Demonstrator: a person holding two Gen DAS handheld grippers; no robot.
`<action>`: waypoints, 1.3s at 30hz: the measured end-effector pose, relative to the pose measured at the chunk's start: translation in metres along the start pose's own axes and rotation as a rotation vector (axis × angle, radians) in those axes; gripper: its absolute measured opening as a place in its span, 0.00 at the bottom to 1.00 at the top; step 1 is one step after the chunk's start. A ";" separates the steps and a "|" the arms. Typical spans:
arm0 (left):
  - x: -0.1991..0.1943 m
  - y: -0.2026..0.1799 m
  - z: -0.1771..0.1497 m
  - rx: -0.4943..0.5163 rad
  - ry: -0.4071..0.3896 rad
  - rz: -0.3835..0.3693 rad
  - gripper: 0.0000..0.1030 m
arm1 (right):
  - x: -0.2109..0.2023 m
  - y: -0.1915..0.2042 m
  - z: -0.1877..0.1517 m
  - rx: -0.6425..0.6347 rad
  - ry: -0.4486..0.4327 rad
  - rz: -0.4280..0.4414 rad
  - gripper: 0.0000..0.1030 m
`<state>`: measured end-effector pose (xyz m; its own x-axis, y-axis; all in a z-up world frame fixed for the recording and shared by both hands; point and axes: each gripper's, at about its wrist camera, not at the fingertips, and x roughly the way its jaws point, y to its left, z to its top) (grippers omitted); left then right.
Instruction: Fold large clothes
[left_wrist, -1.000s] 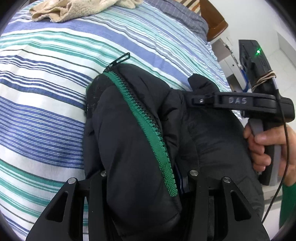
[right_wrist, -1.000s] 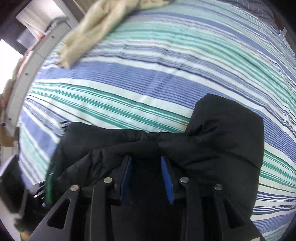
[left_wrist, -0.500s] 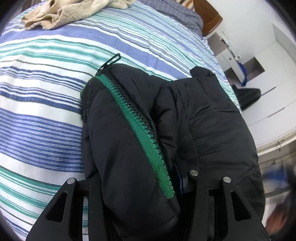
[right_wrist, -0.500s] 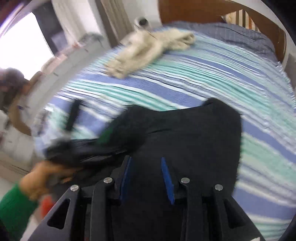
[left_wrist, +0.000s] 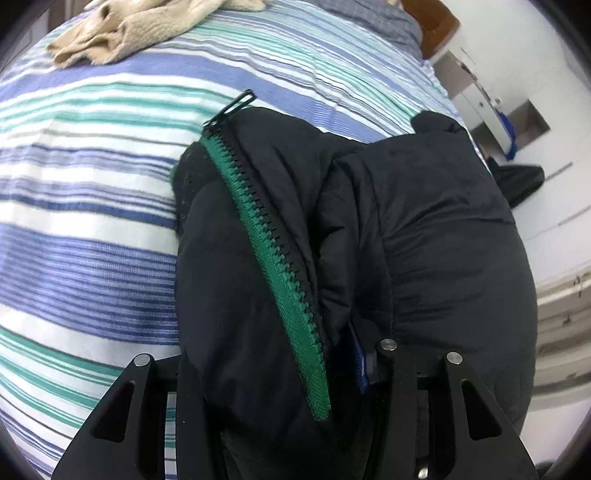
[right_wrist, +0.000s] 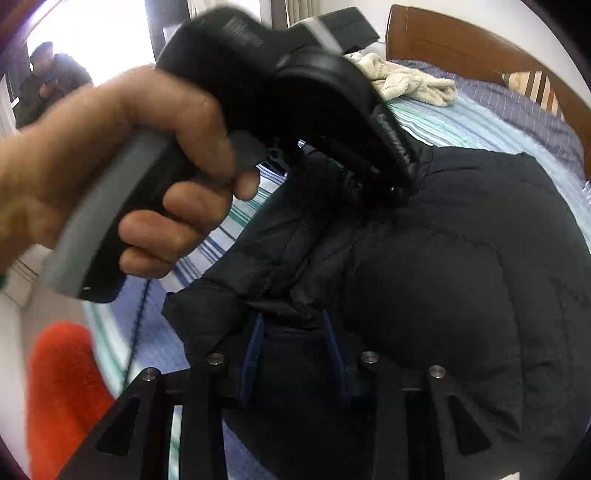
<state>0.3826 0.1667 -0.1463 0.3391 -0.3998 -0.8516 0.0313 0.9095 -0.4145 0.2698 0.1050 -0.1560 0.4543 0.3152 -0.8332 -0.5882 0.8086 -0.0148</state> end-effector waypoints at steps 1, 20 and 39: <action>0.000 0.002 -0.002 -0.013 -0.012 -0.008 0.46 | -0.001 0.000 0.002 0.005 0.000 0.001 0.31; -0.006 0.005 -0.012 -0.040 -0.054 -0.043 0.47 | -0.149 -0.094 -0.081 0.224 -0.213 -0.084 0.33; -0.005 0.006 -0.011 -0.053 -0.088 -0.092 0.53 | -0.059 -0.114 -0.092 0.295 -0.064 -0.039 0.31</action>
<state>0.3712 0.1725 -0.1482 0.4182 -0.4672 -0.7790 0.0170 0.8615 -0.5075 0.2485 -0.0518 -0.1564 0.5196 0.3046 -0.7982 -0.3543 0.9270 0.1230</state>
